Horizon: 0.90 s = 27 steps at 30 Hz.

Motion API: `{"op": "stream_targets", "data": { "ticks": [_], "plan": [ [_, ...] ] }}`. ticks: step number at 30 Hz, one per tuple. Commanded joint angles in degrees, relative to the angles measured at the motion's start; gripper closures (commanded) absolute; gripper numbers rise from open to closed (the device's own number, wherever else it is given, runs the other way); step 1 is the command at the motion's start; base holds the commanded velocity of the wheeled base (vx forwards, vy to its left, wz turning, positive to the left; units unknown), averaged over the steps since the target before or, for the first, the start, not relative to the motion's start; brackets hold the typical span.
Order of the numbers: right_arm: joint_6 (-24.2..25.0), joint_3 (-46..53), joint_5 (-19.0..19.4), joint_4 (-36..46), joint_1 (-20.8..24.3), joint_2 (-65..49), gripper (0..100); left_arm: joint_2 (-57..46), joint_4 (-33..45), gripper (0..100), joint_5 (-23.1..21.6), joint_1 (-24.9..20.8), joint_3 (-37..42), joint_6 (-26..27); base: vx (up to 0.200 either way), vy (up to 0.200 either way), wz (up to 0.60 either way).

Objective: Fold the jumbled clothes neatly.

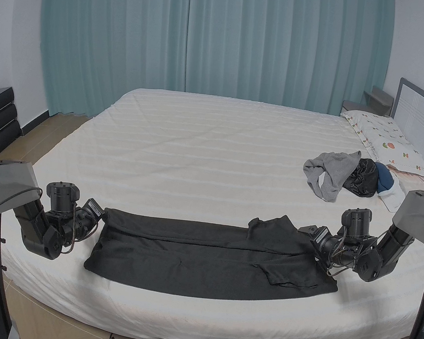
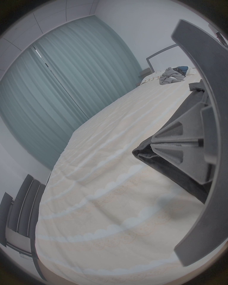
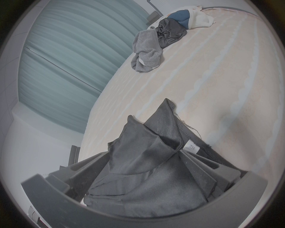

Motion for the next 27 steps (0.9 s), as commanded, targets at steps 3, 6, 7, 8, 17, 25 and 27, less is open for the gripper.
{"op": "stream_targets", "data": {
  "ticks": [3, 6, 7, 8, 17, 25, 27],
  "plan": [
    [-0.02, -4.48, -1.68, 1.85, 0.31, 3.53, 0, -0.43, -0.03, 100, 0.07, -0.01, 0.06, -0.03, 0.0, 0.0, 0.0],
    [-0.02, -5.19, -1.77, 2.29, 0.22, 3.97, 100, -0.43, -0.03, 100, 0.07, -0.01, -0.02, -0.03, 0.0, 0.0, 0.0],
    [0.07, -5.63, -1.85, 2.55, 0.22, 4.5, 100, -0.43, 0.06, 100, 0.07, 0.08, -0.02, -0.03, 0.0, 0.0, 0.0],
    [0.07, -5.63, -1.85, 2.64, 0.22, 4.41, 100, -0.43, 0.06, 100, 0.07, 0.08, -0.02, -0.03, 0.0, 0.0, 0.0],
    [0.15, -5.71, -2.21, 2.29, -0.3, 2.39, 100, -1.57, 0.41, 100, 0.77, 0.08, -0.29, 0.15, 0.0, 0.0, 0.0],
    [7.18, -7.56, -2.03, -9.23, -2.59, 1.07, 100, -1.22, -0.82, 100, 4.55, 0.08, -6.0, -3.37, 0.0, 0.0, 0.0],
    [7.36, -6.42, -1.94, -14.24, -3.12, 1.34, 100, -1.13, -3.45, 100, 6.48, 0.08, -6.44, -6.36, 0.0, 0.0, 0.0]
  ]
}}
